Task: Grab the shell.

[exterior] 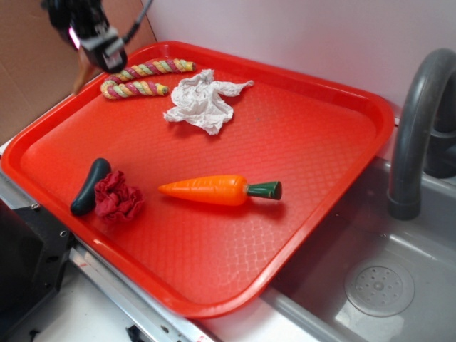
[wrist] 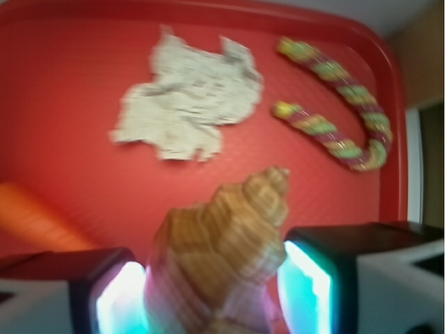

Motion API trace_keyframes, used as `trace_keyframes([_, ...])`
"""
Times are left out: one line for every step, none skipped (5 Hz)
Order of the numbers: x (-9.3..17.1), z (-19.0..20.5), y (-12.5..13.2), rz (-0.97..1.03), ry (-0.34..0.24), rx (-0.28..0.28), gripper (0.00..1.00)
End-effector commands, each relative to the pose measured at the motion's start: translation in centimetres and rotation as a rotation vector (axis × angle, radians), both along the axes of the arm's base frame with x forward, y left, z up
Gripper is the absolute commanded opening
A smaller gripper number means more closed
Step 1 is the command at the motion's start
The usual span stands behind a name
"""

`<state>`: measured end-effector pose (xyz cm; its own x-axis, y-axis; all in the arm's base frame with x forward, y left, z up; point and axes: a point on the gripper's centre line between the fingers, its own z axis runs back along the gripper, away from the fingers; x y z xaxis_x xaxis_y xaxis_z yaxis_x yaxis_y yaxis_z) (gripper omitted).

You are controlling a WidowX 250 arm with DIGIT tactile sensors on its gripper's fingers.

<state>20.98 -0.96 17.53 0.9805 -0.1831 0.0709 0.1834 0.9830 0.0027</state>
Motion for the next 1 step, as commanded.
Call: trace_keyframes([-0.87,6.07,-0.81,-0.143,-0.074,0.000,0.00])
